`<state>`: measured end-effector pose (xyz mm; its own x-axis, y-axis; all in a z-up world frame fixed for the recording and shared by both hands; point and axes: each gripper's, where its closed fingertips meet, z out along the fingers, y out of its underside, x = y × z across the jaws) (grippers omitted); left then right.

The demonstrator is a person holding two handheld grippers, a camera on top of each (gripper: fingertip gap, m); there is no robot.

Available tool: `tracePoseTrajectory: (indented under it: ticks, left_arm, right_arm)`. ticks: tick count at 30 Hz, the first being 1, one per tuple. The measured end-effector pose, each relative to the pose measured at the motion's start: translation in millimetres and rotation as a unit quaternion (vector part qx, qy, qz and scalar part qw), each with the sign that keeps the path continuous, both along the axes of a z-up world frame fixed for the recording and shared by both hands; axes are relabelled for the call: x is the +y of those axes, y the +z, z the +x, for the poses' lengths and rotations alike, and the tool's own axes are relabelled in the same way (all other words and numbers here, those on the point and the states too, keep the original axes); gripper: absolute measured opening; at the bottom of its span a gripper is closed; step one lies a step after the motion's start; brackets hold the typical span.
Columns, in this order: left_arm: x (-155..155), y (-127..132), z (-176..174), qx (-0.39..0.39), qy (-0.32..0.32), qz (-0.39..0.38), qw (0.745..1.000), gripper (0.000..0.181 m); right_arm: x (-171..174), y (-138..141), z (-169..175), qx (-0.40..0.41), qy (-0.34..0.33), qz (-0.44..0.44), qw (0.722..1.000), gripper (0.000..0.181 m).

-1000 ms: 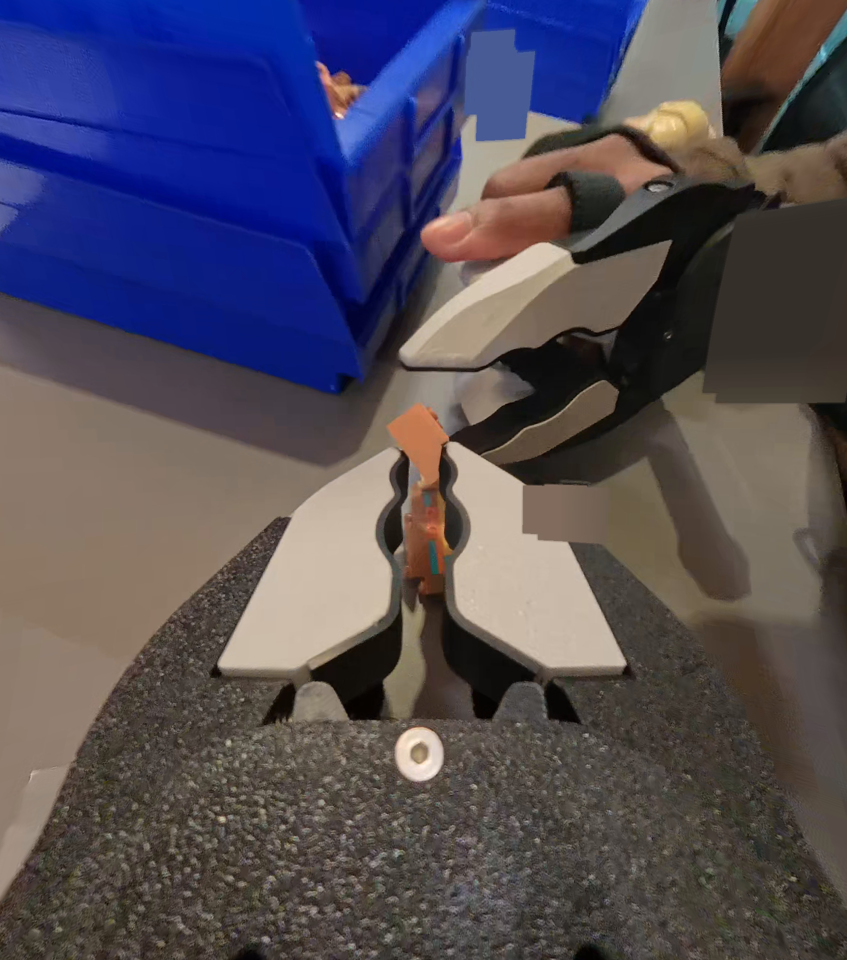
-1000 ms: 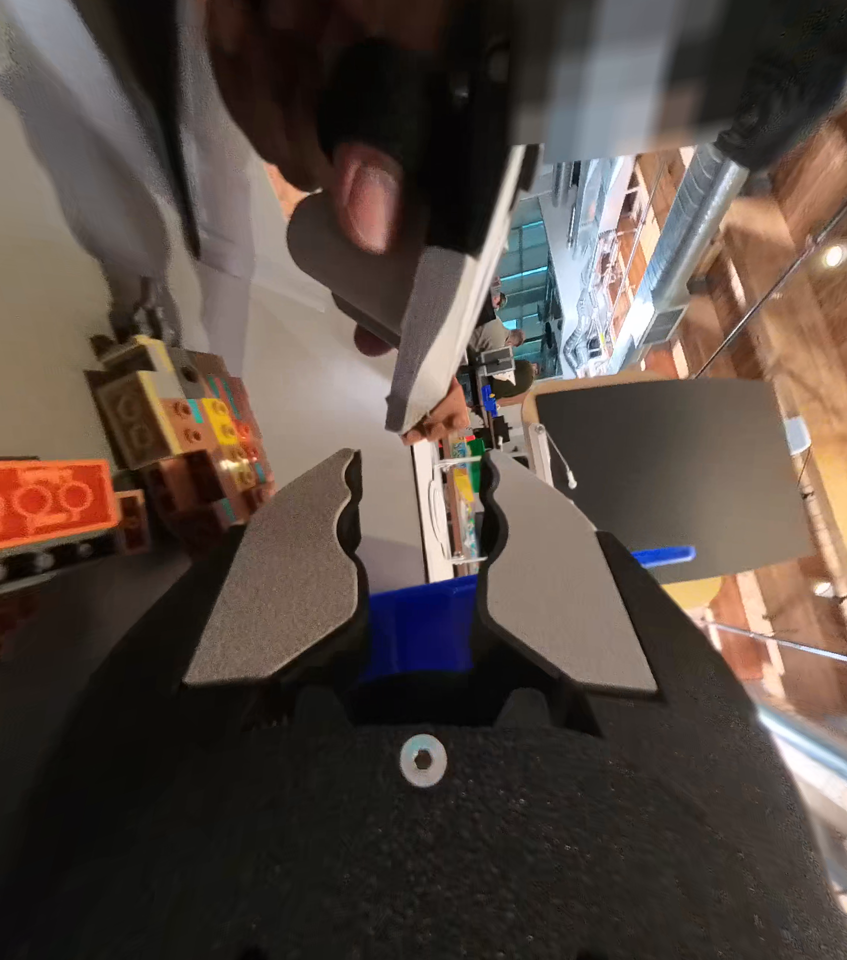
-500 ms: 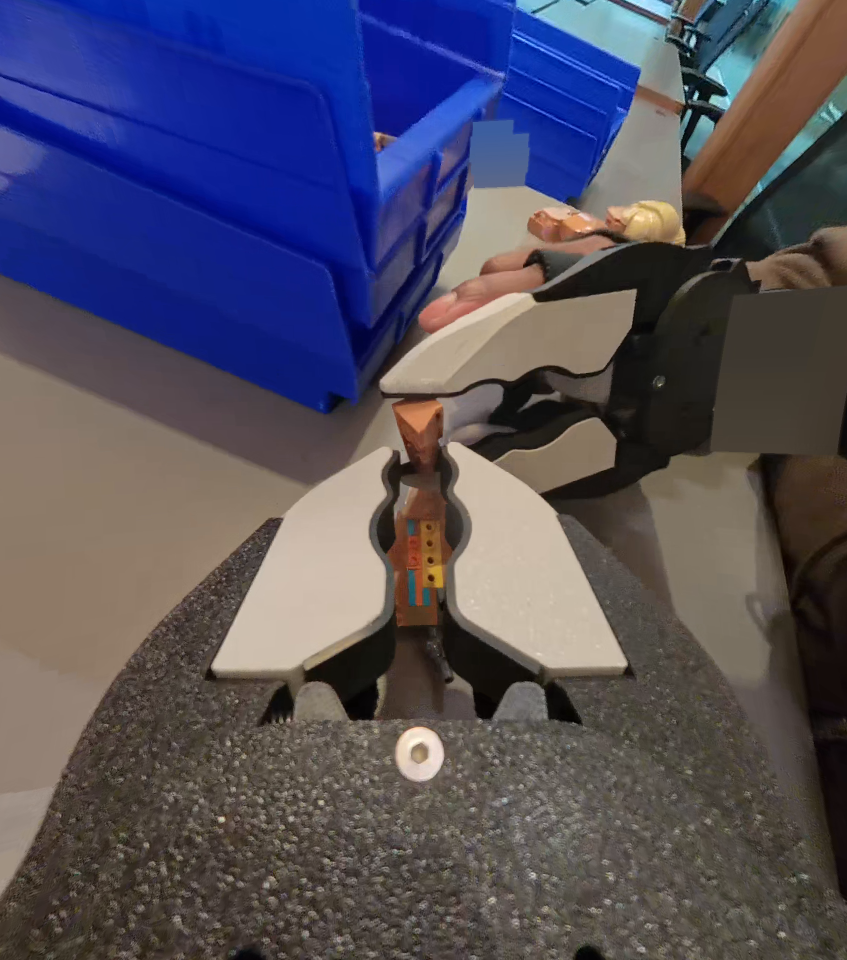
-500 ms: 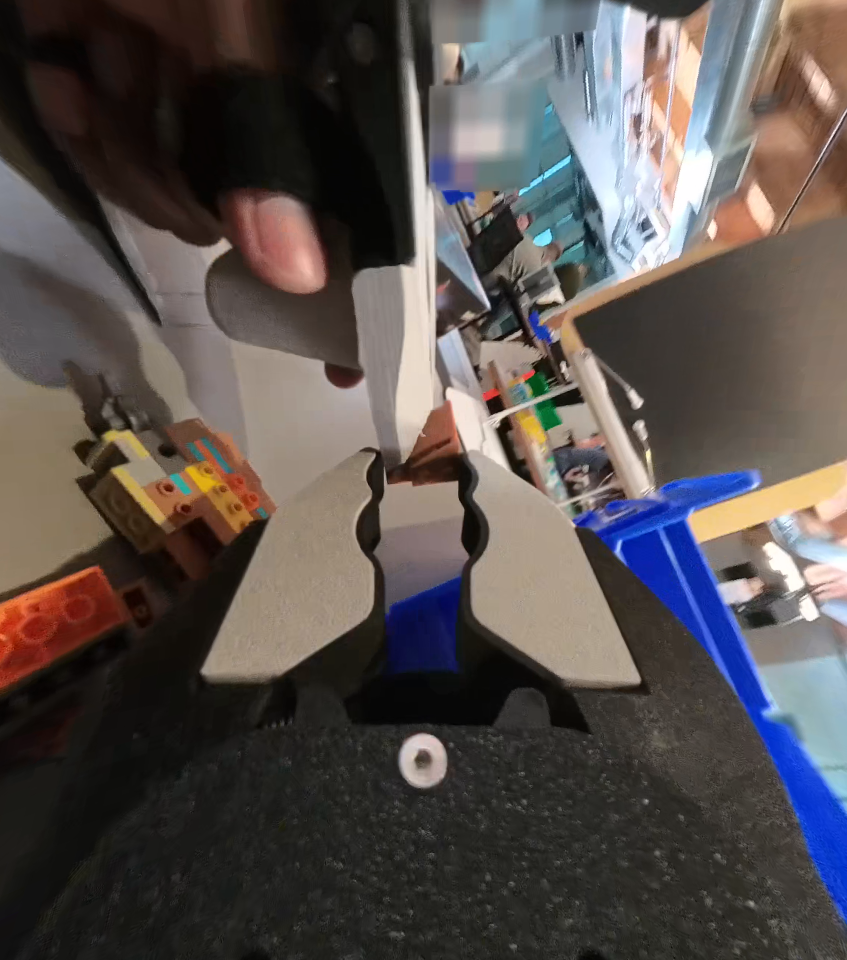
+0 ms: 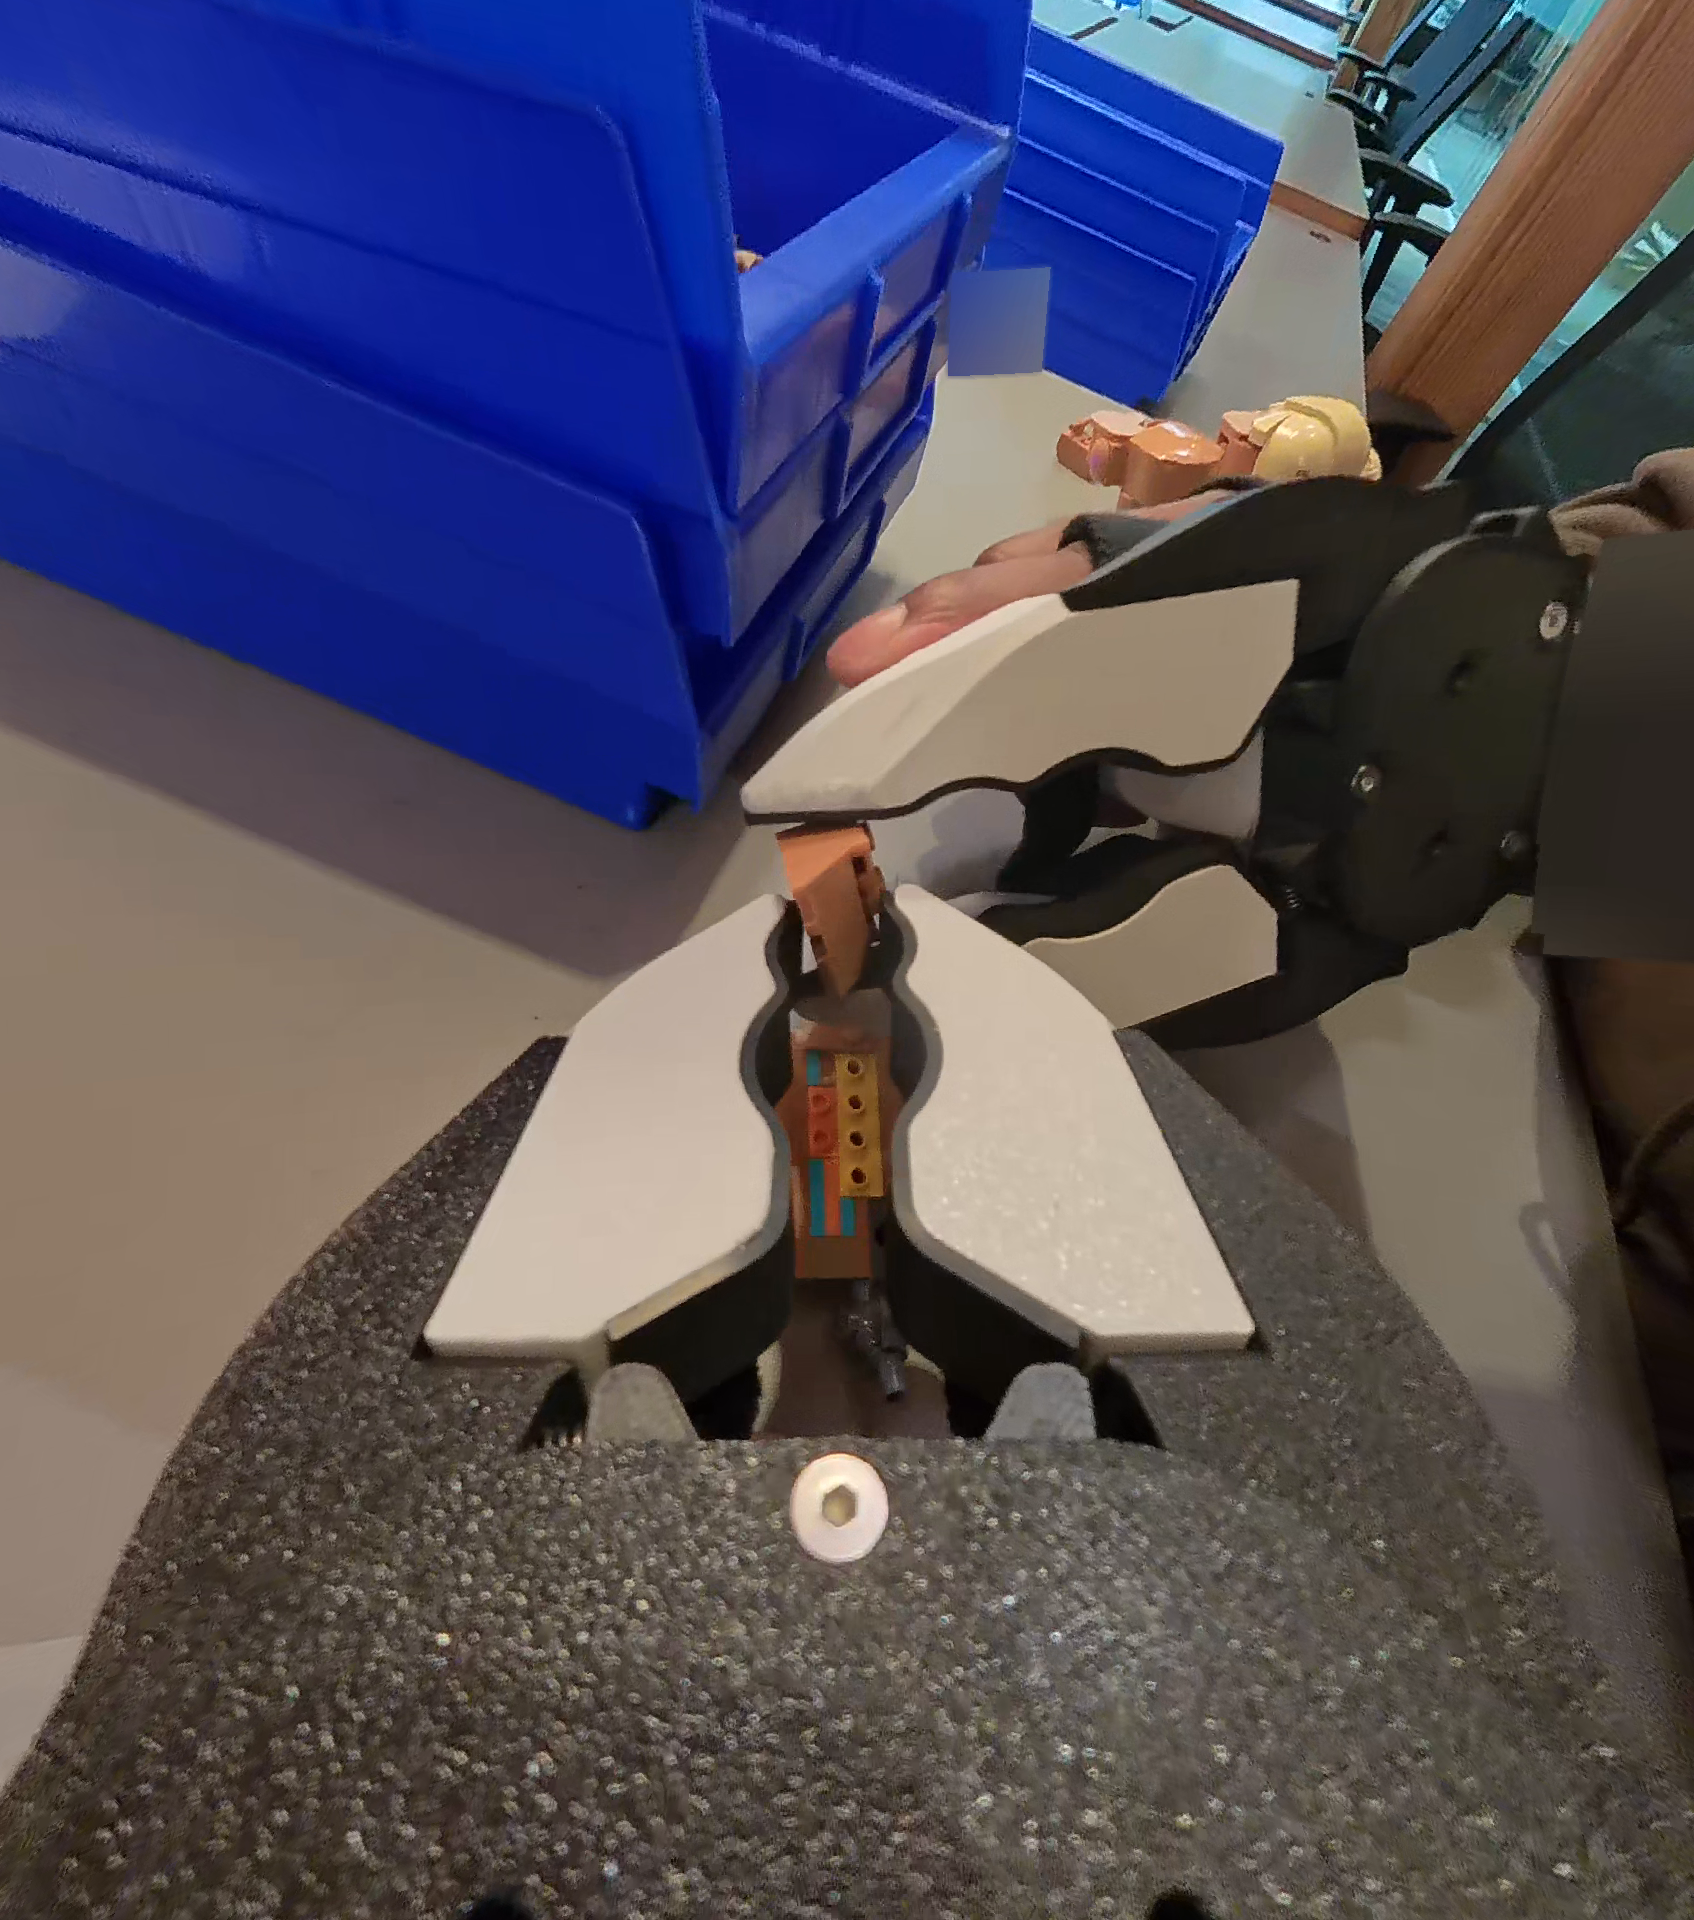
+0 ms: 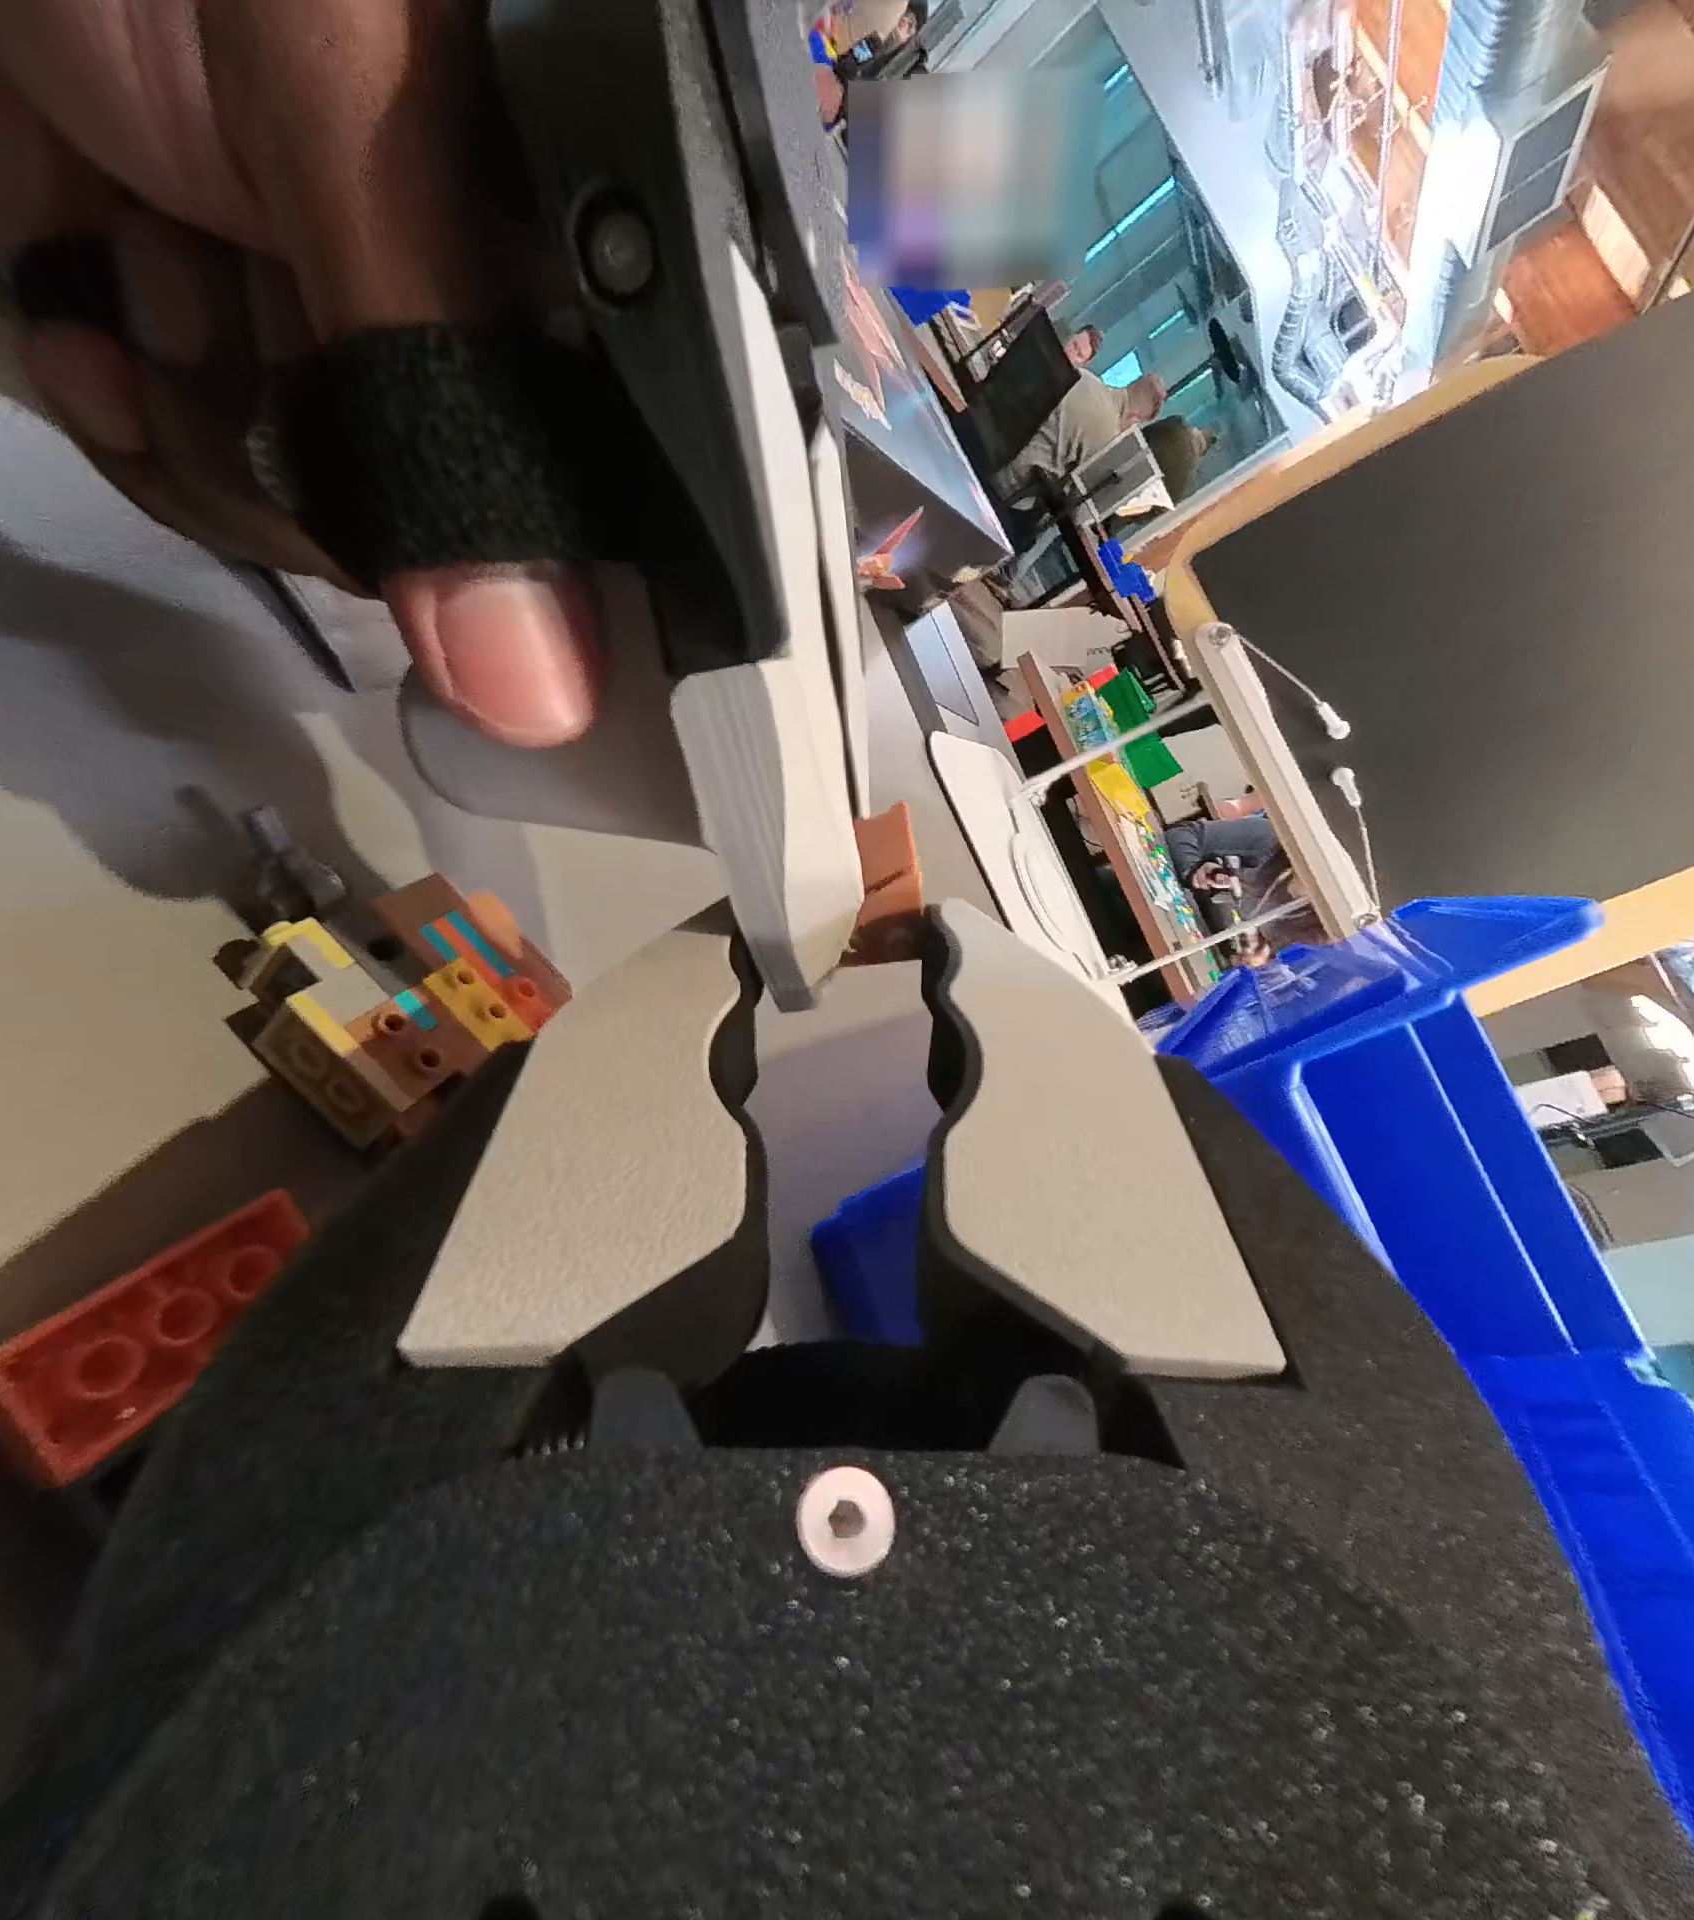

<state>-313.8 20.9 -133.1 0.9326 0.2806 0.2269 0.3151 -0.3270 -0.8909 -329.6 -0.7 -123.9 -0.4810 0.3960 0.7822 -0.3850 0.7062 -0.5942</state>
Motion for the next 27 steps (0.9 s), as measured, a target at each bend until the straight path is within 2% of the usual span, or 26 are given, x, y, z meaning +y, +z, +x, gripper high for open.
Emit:
tracePoseTrajectory:
  ticks: [3, 9, 13, 20, 27]
  left_arm:
    - [-1.0, 3.6, 1.7, -0.004, -0.007, 0.005, 1.0, 0.014]
    - [-4.7, 10.9, 11.8, -0.085, -0.048, 0.043, 0.994, 0.013]
    - [-1.3, 8.7, 22.7, -0.114, -0.076, 0.043, 0.99, 0.013]
    - [1.3, 14.2, 14.9, -0.152, -0.051, 0.083, 0.983, 0.021]
    - [0.5, 14.9, 9.0, -0.128, -0.033, 0.083, 0.988, 0.019]
  right_arm:
    - [0.8, 2.9, 0.9, 0.007, 0.019, -0.002, 1.0, 0.031]
    - [0.5, 8.6, 8.6, 0.099, 0.071, 0.06, 0.991, 0.036]
    - [-4.0, 9.7, 16.3, 0.094, 0.094, 0.052, 0.99, 0.033]
    - [2.2, 10.4, 4.5, 0.024, 0.047, 0.0, 0.999, 0.031]
    - [4.3, 12.6, 1.1, 0.037, 0.023, 0.002, 0.999, 0.031]
